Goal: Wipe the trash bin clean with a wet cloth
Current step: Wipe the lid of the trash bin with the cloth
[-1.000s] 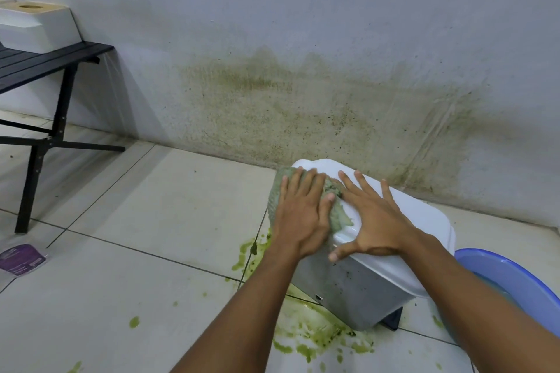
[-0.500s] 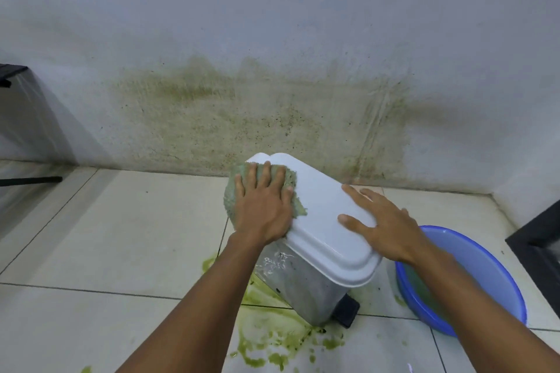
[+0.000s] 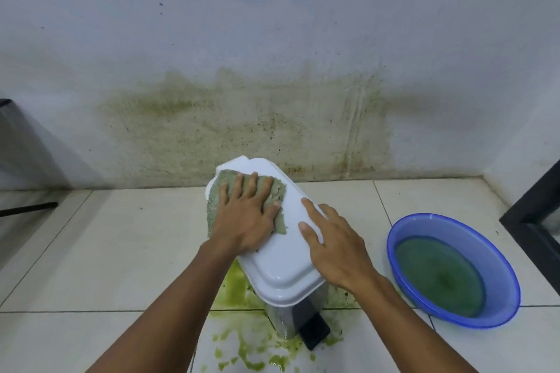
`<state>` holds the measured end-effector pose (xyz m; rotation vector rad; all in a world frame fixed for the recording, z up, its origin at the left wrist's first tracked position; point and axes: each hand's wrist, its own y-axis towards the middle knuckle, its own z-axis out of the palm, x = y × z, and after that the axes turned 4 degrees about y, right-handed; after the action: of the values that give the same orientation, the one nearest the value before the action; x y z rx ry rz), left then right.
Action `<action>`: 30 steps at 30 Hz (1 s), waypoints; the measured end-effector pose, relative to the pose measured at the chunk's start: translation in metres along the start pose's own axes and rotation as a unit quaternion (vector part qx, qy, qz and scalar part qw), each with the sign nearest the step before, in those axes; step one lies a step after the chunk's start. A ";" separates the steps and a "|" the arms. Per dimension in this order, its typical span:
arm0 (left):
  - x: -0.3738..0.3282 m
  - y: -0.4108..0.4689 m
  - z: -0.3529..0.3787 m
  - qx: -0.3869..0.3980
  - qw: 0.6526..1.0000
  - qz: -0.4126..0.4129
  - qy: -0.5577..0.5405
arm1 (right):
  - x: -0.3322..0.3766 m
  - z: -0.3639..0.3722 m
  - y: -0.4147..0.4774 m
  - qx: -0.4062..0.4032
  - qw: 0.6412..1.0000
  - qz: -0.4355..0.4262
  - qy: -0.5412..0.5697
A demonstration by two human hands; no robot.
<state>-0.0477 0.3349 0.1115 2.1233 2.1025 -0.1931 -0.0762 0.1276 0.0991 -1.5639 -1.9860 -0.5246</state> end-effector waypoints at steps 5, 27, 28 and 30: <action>0.013 0.014 -0.007 0.008 0.998 -0.068 -0.006 | -0.001 0.006 -0.006 -0.008 0.997 -0.013 0.069; -0.007 -0.069 -0.003 0.015 0.999 -0.035 0.013 | 0.067 -0.009 0.127 0.137 0.979 -0.136 0.071; -0.011 -0.076 -0.001 0.014 0.999 -0.035 0.017 | 0.075 -0.004 0.141 0.170 0.973 -0.156 0.029; -0.017 -0.088 0.003 0.012 0.999 -0.034 0.023 | 0.086 0.008 0.160 0.211 0.958 -0.183 -0.055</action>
<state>-0.1358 0.3183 0.1108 2.0909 2.2102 -0.1810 0.0631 0.2367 0.1419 -0.9892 -2.3009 -0.1309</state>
